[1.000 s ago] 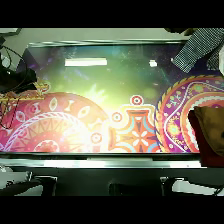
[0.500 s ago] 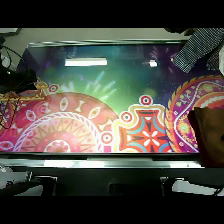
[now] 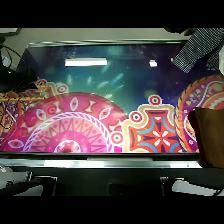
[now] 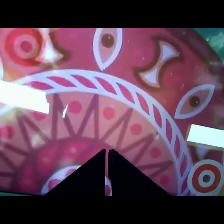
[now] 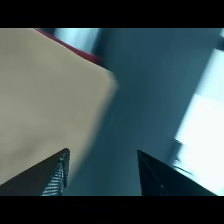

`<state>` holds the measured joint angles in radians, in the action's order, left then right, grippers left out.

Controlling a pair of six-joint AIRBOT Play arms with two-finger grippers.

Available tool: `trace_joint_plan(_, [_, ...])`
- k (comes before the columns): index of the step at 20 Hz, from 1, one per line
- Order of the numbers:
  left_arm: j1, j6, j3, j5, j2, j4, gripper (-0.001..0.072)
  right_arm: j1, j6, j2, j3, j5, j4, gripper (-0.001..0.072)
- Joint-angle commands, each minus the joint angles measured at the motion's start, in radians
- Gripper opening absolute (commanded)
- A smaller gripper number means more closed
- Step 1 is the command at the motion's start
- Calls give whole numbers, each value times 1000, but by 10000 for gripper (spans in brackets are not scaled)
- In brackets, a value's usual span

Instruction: Fold the clothes and pants, and hang the long-sleeved shirts on hangers.

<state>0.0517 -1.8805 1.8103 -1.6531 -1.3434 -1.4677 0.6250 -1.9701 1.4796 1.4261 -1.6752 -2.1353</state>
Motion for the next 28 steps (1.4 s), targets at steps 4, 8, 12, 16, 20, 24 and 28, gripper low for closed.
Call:
trace_joint_plan(4, [0,183,-62,85,-4,-2,17,-97,200,-68,243,340,833,231])
trace_joint_plan(8, [1,260,-269,163,105,0,16,-432,411,-79,238,227,860,33])
trace_joint_plan(12, [1,288,-427,176,241,0,17,-756,472,-79,239,182,687,32])
trace_joint_plan(16, [1,287,-428,163,282,0,18,-906,472,-79,239,217,653,33])
trace_joint_plan(20, [1,284,-428,145,278,0,18,-922,456,-79,239,211,657,33])
trace_joint_plan(24, [1,284,-428,145,278,0,18,-922,456,-79,239,211,657,33])
trace_joint_plan(28, [1,284,-428,145,278,0,18,-922,456,-79,239,211,657,33])
